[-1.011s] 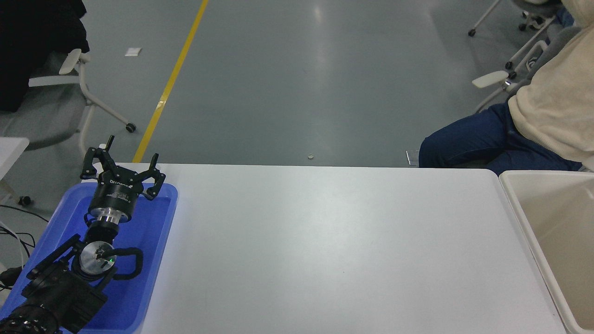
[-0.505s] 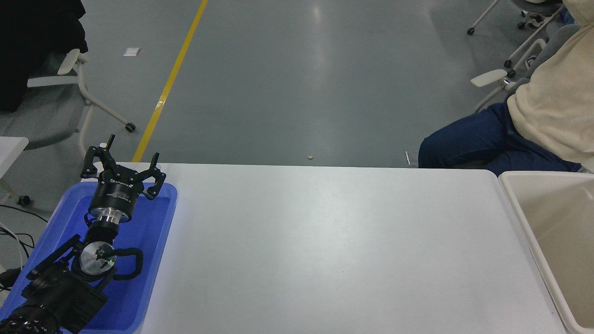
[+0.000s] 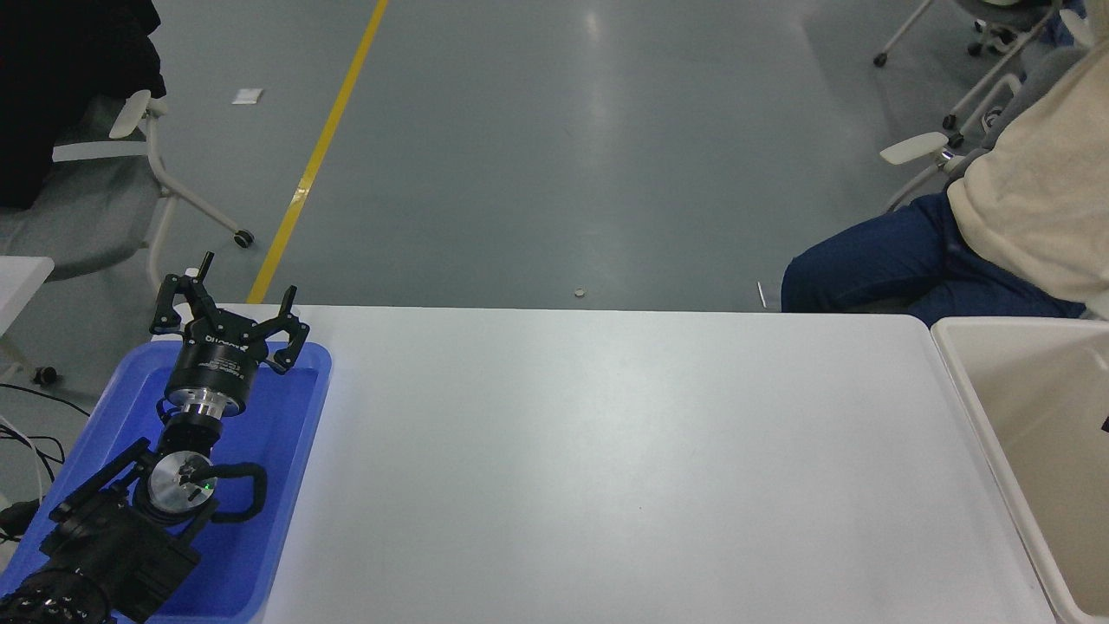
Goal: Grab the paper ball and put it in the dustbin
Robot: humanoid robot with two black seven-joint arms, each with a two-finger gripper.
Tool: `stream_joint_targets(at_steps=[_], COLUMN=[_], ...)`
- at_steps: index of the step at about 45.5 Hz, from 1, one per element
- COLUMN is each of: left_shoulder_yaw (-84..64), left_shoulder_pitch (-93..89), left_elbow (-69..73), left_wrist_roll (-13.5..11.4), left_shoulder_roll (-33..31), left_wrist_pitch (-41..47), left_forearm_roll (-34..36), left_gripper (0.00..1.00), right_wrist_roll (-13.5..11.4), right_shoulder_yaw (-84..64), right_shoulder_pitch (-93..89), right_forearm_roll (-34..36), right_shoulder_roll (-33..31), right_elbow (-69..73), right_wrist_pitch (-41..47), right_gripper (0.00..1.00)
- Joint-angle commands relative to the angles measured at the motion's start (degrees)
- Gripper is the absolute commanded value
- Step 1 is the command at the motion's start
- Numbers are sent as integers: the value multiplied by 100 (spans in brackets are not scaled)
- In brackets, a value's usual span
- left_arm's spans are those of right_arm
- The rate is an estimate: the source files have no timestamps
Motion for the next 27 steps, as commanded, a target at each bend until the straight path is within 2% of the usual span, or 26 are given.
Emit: stream_joint_targets(at_steps=[1,7,9,12,17,20,27], left_shoulder_yaw=[0,0,0,0,0,0,0], left_shoulder_pitch=[0,0,0,0,0,0,0], left_elbow=[0,0,0,0,0,0,0], left_wrist_roll=[0,0,0,0,0,0,0], left_shoulder_roll=[-3,6,-3,-3,-3,-3,-3], left_wrist_pitch=[0,0,0,0,0,0,0], left_forearm_roll=[1,-7,-7,1,1,1,-7], left_gripper=[100,100,100,100,100,100,100], right_wrist_roll=[0,0,0,9,9,9,18], right_shoulder_yaw=[193,193,193,193,193,193,193], right_shoulder_pitch=[-296,-313,-313,-313,-313,-313,-313], right_forearm_roll=[2,2,2,2,2,2,11], right_shoulder_roll=[269,313,313,313,340,340,340], right_elbow=[-330,-330,-339,-339,-321,-321,-286], right_wrist_pitch=[-251,-286,-348,-558,-963,-1077,-1095], right_gripper=[0,0,21,47,79,90,99])
